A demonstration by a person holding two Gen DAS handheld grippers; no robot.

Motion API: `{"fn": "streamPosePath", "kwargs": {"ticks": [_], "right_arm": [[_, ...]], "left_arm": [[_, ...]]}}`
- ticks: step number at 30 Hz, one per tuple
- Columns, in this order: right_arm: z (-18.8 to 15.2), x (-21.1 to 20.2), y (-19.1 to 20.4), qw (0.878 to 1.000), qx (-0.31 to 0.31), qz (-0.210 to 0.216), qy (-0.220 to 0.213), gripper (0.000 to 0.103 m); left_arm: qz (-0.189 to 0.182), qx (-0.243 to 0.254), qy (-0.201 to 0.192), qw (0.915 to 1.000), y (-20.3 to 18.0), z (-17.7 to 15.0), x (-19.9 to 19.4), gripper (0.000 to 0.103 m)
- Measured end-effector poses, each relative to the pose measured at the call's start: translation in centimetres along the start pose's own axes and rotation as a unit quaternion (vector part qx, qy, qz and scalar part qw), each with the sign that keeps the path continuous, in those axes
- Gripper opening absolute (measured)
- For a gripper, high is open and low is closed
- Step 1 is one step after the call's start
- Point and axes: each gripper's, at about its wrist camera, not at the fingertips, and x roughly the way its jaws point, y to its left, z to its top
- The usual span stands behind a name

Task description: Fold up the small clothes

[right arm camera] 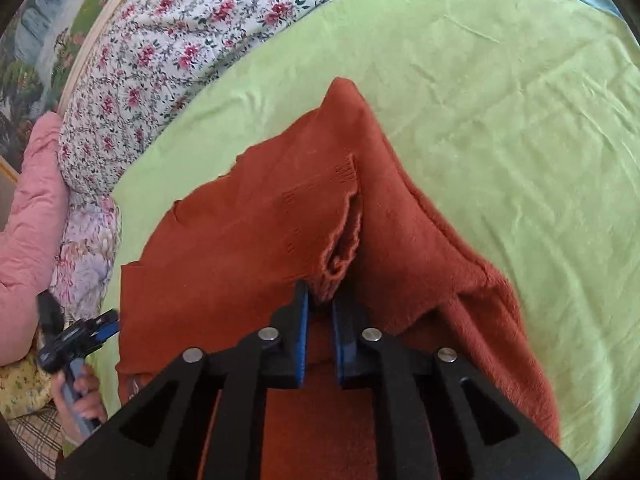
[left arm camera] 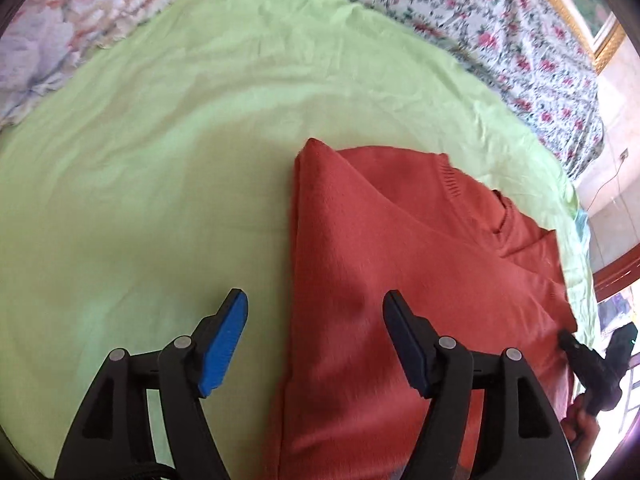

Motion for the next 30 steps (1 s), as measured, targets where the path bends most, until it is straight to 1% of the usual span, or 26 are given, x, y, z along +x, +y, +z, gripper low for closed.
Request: {"fn": "streamPosePath", "kwargs": {"ticks": [1,2,3,4,5,6,8,10,12,14,15,17,18,19,21,23,24,27,30], "right_arm": [[-0.1,-0.3,0.0,1.000,0.000,-0.002,-0.005,0.020],[-0.1,-0.9,0.1,1.000,0.001,-0.011,-0.019,0.027],[-0.2,-1.6,0.1,0.999,0.003,-0.020,-0.035,0.029],[-0.3,-2.6,0.1,0.998,0.004,-0.030,-0.059,0.033],[-0.3,-3.1,0.3,0.997,0.002,-0.033,-0.074,0.034],[-0.4,-3.5,0.4,0.996,0.000,-0.034,-0.084,0.034],[-0.4,-3.8,0.8,0.995,-0.008,-0.026,-0.092,0.034],[-0.1,-3.4,1.4,0.996,-0.016,-0.016,-0.086,0.034],[0.0,-2.8,1.8,0.997,-0.024,-0.007,-0.073,0.034],[0.0,-2.2,2.2,0.998,-0.027,-0.003,-0.060,0.034],[-0.1,-2.1,2.4,0.998,-0.029,-0.002,-0.057,0.034],[-0.5,-2.3,2.6,0.998,-0.033,0.000,-0.052,0.034],[-0.7,-2.7,2.7,0.998,-0.037,0.001,-0.052,0.034],[-1.0,-2.9,2.8,0.998,-0.040,0.001,-0.054,0.034],[-1.4,-3.7,2.8,0.997,-0.048,-0.001,-0.055,0.034],[-1.9,-4.7,2.6,0.997,-0.055,0.000,-0.055,0.035],[-2.2,-5.0,2.6,0.997,-0.058,-0.001,-0.055,0.035],[-3.3,-6.3,2.5,0.996,-0.070,-0.002,-0.053,0.041],[-4.7,-7.6,2.4,0.995,-0.083,-0.003,-0.054,0.043]], "left_arm": [[0.005,0.001,0.005,1.0000,0.0,0.6,0.9,0.070],[0.008,0.004,0.004,1.0000,0.0,1.1,1.5,0.069],[0.010,0.010,0.001,0.9999,-0.2,1.5,1.9,0.067],[0.018,0.023,-0.006,0.9996,-0.5,1.9,2.1,0.047],[0.018,0.035,-0.010,0.9992,-0.8,2.1,2.3,0.028],[0.013,0.042,-0.008,0.9990,-1.1,2.3,2.5,0.012],[0.039,0.055,-0.022,0.9975,-1.6,2.5,2.4,0.012],[0.059,0.059,-0.036,0.9959,-1.8,2.7,2.2,0.011],[0.058,0.056,-0.030,0.9963,-1.6,2.8,2.5,0.012],[0.060,0.060,-0.025,0.9961,-1.6,2.4,2.4,0.016],[0.057,0.058,-0.022,0.9964,-1.6,2.2,2.1,0.020],[0.044,0.049,-0.017,0.9977,-1.4,1.2,0.9,0.031],[0.040,0.045,-0.016,0.9981,-1.3,0.6,0.2,0.041],[0.037,0.041,-0.019,0.9983,-1.2,-0.3,-0.6,0.044],[0.029,0.045,-0.021,0.9984,-1.3,-2.3,-2.1,0.044],[0.021,0.048,-0.020,0.9984,-1.4,-4.8,-3.7,0.044],[0.014,0.046,-0.019,0.9987,-1.4,-6.6,-4.7,0.046],[0.000,0.042,-0.018,0.9989,-1.2,-10.3,-6.8,0.055],[0.003,0.037,-0.012,0.9992,-0.9,-14.5,-8.8,0.060]]}}
